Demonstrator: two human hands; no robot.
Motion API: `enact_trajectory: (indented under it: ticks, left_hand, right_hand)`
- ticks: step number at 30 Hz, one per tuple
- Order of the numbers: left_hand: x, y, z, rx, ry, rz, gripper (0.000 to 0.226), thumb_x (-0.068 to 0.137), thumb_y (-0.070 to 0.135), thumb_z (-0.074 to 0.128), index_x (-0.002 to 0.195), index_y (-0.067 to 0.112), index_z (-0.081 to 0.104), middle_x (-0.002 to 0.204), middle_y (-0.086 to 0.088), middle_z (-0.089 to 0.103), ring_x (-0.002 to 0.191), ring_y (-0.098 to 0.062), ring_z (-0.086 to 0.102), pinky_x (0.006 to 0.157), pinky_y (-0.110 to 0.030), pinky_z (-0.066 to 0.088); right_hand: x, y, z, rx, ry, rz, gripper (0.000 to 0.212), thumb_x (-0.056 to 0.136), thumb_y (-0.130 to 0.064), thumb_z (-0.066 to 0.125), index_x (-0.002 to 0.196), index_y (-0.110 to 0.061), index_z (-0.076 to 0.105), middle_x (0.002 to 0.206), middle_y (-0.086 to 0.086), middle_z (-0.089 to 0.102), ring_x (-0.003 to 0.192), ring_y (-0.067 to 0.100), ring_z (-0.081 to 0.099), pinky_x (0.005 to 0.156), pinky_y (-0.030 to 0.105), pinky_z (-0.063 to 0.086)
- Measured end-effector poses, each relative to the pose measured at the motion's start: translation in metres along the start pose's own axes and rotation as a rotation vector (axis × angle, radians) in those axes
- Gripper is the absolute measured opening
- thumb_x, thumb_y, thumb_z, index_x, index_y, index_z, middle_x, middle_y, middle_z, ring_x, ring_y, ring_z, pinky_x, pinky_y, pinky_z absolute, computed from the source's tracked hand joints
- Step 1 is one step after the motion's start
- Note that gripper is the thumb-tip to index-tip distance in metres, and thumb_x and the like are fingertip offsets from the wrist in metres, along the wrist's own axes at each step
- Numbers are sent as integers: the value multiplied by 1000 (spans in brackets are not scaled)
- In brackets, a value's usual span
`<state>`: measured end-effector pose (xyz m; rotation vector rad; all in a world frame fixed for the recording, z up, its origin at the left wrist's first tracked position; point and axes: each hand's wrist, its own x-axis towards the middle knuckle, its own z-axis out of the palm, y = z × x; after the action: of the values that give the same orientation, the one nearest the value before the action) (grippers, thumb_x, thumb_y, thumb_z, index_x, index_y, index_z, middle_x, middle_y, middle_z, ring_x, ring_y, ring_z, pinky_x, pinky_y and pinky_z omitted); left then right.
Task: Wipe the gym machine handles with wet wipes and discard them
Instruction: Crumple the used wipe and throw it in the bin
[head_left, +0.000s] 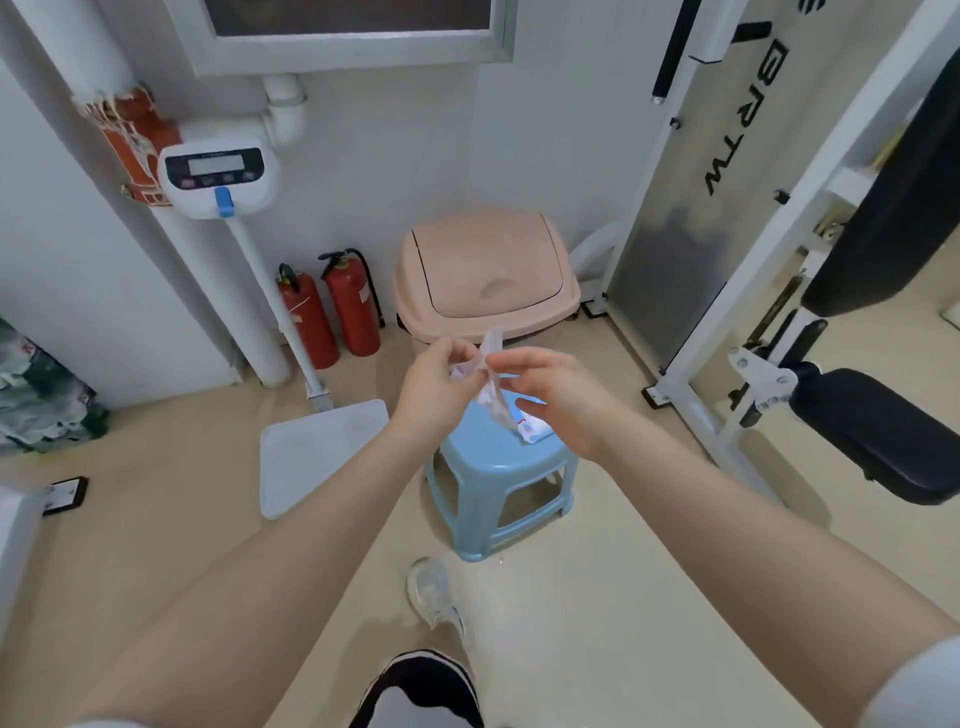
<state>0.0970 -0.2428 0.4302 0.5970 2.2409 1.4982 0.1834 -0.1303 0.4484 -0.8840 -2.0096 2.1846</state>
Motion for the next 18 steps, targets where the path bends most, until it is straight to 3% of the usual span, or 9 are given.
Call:
enact_trajectory:
  ticks: [3, 7, 11, 14, 16, 18]
  left_hand:
    - [71, -6, 6, -30, -16, 7, 10, 82, 6, 60, 86, 16, 60, 75, 11, 57, 69, -9, 49, 59, -12, 38]
    - [167, -12, 8, -72, -4, -68, 10, 83, 8, 62, 91, 12, 66, 81, 7, 61, 69, -3, 51, 55, -5, 38]
    - [252, -17, 18, 2, -61, -54, 13, 83, 3, 59, 90, 8, 69, 79, 5, 60, 61, -2, 48, 51, -2, 34]
    - [301, -24, 36, 77, -111, -27, 13, 83, 3, 60, 91, 6, 70, 87, 3, 61, 77, -6, 53, 63, 0, 36]
    - [328, -28, 52, 100, -162, 15, 12, 83, 4, 61, 89, 6, 71, 85, 7, 60, 77, 0, 53, 68, -5, 37]
    - [355, -32, 71, 93, -251, 18, 13, 84, 7, 61, 90, 13, 71, 88, 14, 62, 77, 6, 55, 71, -6, 39]
  right_hand:
    - [65, -8, -19, 112, 94, 1, 25, 85, 7, 51, 98, -14, 60, 92, -3, 61, 84, 15, 61, 84, 32, 50]
    - [165, -27, -37, 148, 130, 183, 5, 91, -14, 55, 87, -16, 55, 85, 2, 60, 77, 20, 61, 74, 31, 50]
    - [250, -43, -45, 236, 59, 275, 18, 94, -29, 50, 91, -14, 59, 81, 2, 64, 66, 18, 62, 66, 28, 52]
    - [302, -47, -62, 362, 59, 281, 19, 95, -27, 49, 88, -12, 58, 68, -1, 64, 56, 12, 62, 57, 24, 51]
    - [333, -47, -79, 396, 97, 290, 11, 94, -19, 53, 96, -8, 56, 77, 4, 63, 64, 15, 62, 53, 21, 52]
    - [365, -42, -101, 376, 124, 301, 17, 91, -7, 54, 106, 2, 54, 93, 16, 61, 77, 25, 61, 58, 24, 52]
